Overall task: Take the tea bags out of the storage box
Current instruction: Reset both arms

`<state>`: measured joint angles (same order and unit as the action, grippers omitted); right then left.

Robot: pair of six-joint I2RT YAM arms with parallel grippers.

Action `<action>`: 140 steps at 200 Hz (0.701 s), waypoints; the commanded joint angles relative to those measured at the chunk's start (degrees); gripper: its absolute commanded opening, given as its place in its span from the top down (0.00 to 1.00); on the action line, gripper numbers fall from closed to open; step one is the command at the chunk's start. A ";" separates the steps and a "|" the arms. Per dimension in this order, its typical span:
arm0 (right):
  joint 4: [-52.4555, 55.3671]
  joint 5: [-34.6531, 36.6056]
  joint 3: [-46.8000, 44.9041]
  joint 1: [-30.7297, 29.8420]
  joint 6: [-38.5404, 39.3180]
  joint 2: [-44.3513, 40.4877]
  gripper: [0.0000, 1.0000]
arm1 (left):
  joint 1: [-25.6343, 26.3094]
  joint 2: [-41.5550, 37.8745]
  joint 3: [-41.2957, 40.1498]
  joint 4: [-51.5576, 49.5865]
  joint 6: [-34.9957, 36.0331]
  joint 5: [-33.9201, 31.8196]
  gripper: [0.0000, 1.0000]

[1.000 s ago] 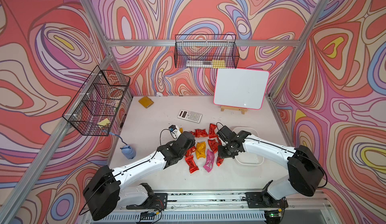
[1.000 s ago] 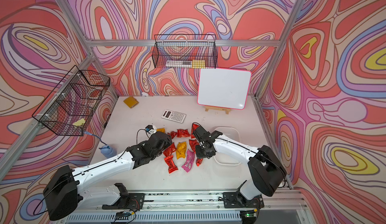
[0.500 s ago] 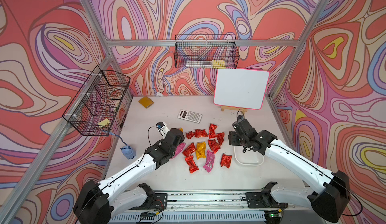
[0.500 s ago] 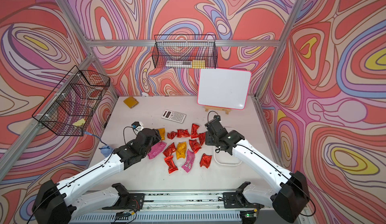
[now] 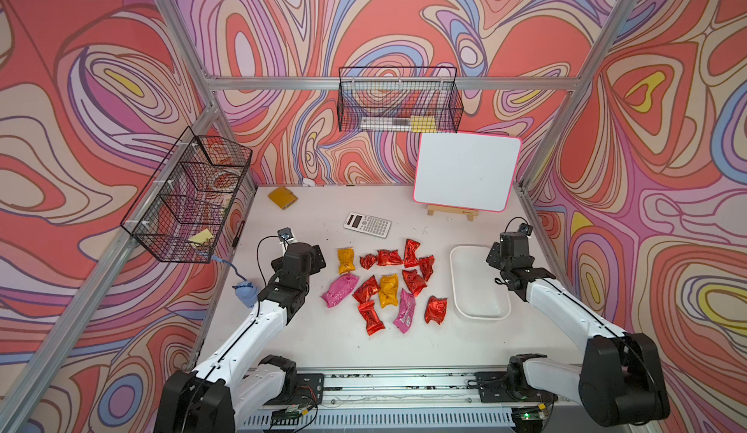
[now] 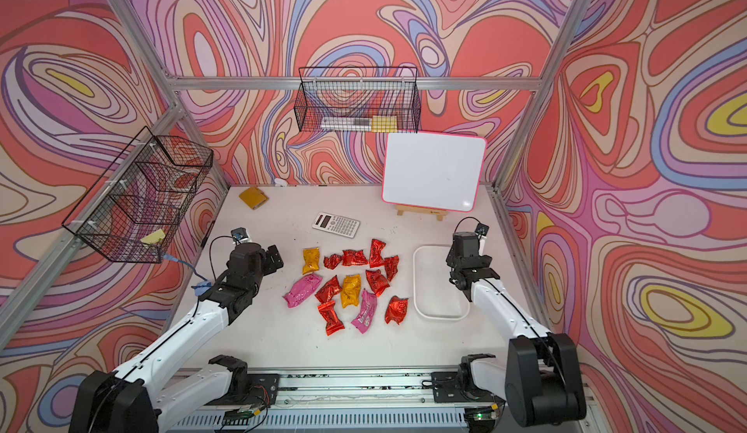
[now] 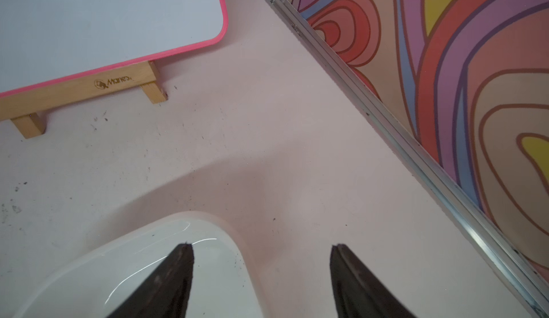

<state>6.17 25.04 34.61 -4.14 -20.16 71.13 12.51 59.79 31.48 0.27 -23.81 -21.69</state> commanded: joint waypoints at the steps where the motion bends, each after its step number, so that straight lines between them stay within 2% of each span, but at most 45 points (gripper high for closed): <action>1: -19.72 0.03 -3.98 0.18 4.91 1.85 0.23 | -2.66 1.81 -1.34 6.60 8.85 2.64 0.01; 67: -42.20 -6.95 -6.13 0.19 11.39 12.56 0.20 | -10.44 4.54 -7.06 18.26 16.00 11.62 0.01; 100: -54.18 -7.50 -7.36 0.18 18.06 19.24 0.20 | -13.94 9.69 -9.28 26.11 17.84 13.88 0.01; 114: -56.14 -9.78 -7.46 0.29 18.78 21.24 0.20 | -14.83 12.24 -10.09 30.01 18.06 15.10 0.01; 123: -61.67 -11.64 -8.77 0.27 19.96 23.39 0.20 | -15.04 13.79 -10.07 32.34 18.35 15.98 0.01; 140: -66.62 -11.56 -9.98 0.58 19.51 26.81 0.19 | -15.05 16.56 -9.64 36.68 19.18 18.64 0.01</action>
<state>-48.16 15.88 26.68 -4.08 -3.18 93.97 -2.20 73.41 22.02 26.15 -6.94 -7.66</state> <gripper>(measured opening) 0.799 0.993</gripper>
